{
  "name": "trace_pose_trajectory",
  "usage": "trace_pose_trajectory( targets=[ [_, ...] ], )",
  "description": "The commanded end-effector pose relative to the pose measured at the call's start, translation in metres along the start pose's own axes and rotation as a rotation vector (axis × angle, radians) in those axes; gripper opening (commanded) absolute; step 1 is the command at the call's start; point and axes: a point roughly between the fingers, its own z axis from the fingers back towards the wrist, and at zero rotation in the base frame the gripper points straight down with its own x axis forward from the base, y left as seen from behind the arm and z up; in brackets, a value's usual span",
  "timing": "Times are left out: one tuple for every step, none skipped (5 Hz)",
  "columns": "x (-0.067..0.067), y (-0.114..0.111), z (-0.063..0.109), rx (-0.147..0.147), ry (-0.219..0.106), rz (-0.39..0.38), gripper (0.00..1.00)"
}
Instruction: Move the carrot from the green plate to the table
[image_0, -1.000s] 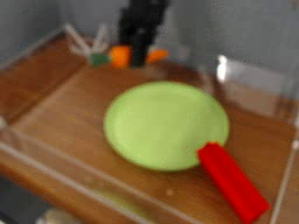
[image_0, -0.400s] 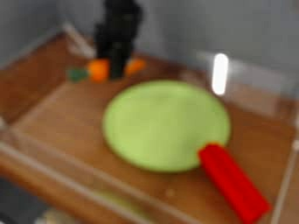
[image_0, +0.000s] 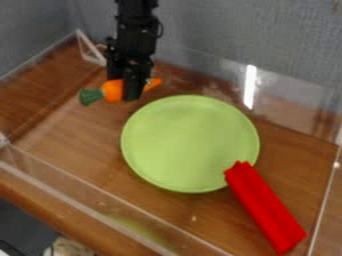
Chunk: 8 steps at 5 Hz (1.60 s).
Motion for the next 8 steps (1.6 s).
trace_pose_trajectory(
  targets=[
    [-0.011,0.027,0.016,0.031,-0.053,0.044,0.0],
    [-0.018,0.038,0.0,-0.002,-0.035,0.109,0.0],
    [-0.022,0.042,-0.017,-0.034,-0.026,0.166,0.0],
    [-0.016,0.049,-0.03,-0.035,-0.017,0.096,0.0],
    [-0.009,0.056,-0.032,-0.017,-0.016,0.004,0.0],
    [-0.006,0.062,-0.034,-0.005,-0.016,-0.056,0.0],
    [-0.001,0.064,-0.037,-0.011,-0.016,-0.019,0.0],
    [0.001,0.063,-0.039,-0.021,-0.016,0.018,0.0]
  ],
)
